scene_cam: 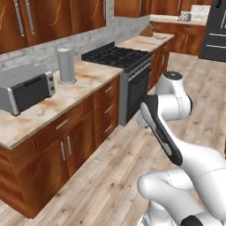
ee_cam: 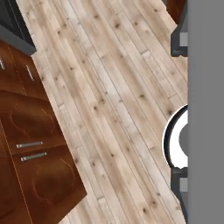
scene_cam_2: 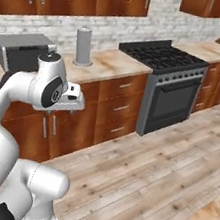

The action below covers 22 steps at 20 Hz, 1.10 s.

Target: Move the hot dog bun to the plate on the dining table and place the condiment next to that plate. Then navigate to the fridge and take the sausage and place it on the plate as well.

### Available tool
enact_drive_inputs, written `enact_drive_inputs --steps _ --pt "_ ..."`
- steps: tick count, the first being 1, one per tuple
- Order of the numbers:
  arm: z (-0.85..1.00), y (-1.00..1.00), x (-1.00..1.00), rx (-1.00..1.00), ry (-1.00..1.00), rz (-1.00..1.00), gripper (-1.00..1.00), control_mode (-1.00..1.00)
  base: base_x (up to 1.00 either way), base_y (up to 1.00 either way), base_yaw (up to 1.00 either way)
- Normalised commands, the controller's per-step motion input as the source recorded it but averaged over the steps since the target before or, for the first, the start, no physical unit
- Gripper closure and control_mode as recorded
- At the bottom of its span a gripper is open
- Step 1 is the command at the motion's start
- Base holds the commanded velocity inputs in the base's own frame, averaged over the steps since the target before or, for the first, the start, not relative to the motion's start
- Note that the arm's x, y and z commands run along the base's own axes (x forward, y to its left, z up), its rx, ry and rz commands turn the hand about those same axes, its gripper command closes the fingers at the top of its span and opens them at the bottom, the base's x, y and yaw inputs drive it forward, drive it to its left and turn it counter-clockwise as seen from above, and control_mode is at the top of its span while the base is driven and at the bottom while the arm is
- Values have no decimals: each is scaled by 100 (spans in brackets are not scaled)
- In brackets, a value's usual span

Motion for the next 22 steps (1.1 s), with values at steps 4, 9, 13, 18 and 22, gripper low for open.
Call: enact_drive_inputs --steps 4,9,13,18,22 --pt "0 0 0 0 0 0 -100 100 100 55 -54" --pt "0 0 0 0 0 0 -100 100 100 47 -52" --pt "0 0 0 0 0 0 -100 100 100 39 -50" --pt "0 0 0 0 0 0 -100 100 100 26 -45" --pt "0 0 0 0 0 0 -100 100 100 15 -41"
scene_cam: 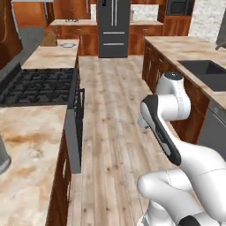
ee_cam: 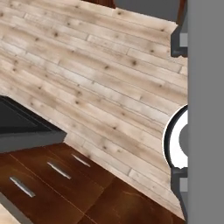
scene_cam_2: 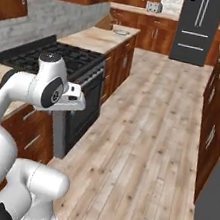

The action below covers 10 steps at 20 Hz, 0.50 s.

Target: Move the hot dog bun to the plate on the dining table and place the condiment next to that plate. Then navigate to the fridge and take the sausage and place it on the plate as well.

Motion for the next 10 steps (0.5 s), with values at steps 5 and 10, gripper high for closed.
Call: enact_drive_inputs --steps 5,10 --pt "0 0 0 0 0 0 -100 100 100 6 -38" --pt "0 0 0 0 0 0 -100 100 100 0 -32"
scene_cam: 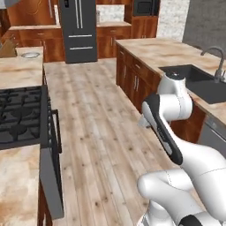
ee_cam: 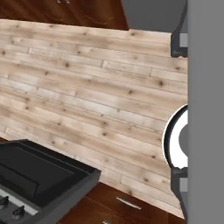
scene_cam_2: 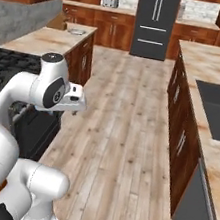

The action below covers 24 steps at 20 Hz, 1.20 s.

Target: Move the hot dog bun to the plate on the dining table and place the condiment next to that plate. Then navigate to the fridge and take the sausage and place it on the plate as well.

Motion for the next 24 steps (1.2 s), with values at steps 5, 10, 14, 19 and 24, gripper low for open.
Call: enact_drive_inputs --steps 5,10,14,19,24 --pt "0 0 0 0 0 0 -100 100 100 0 -29" --pt "0 0 0 0 0 0 -100 100 100 0 -27" --pt "0 0 0 0 0 0 -100 100 100 0 -18" --pt "0 0 0 0 0 0 -100 100 100 -1 -9" --pt "0 0 0 0 0 0 -100 100 100 -7 -1"
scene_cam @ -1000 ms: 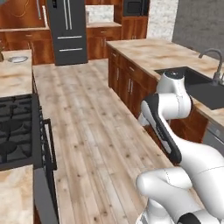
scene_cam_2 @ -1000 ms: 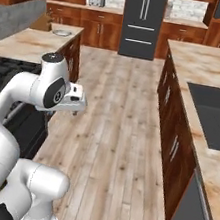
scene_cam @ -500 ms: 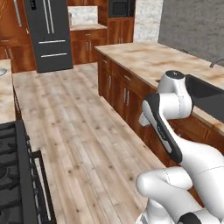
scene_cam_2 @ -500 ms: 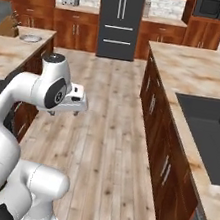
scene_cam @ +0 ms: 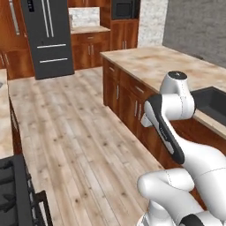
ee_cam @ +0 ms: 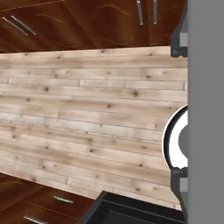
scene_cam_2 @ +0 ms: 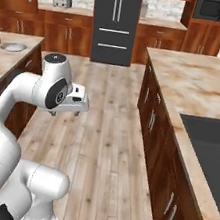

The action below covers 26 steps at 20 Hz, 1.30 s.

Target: Move the hot dog bun to the plate on the dining table and place the condiment next to that plate. Then navigate to the fridge and take the sausage and place it on the plate as well.

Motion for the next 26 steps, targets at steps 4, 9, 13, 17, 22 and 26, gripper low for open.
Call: enact_drive_inputs --steps 4,9,13,17,22,26 --pt "0 0 0 0 0 0 -100 100 100 -16 0" --pt "0 0 0 0 0 0 -100 100 100 -20 8" --pt "0 0 0 0 0 0 -100 100 100 -23 42" --pt "0 0 0 0 0 0 -100 100 100 -9 56" --pt "0 0 0 0 0 0 -100 100 100 -5 60" --pt "0 0 0 0 0 0 -100 100 100 -14 59"
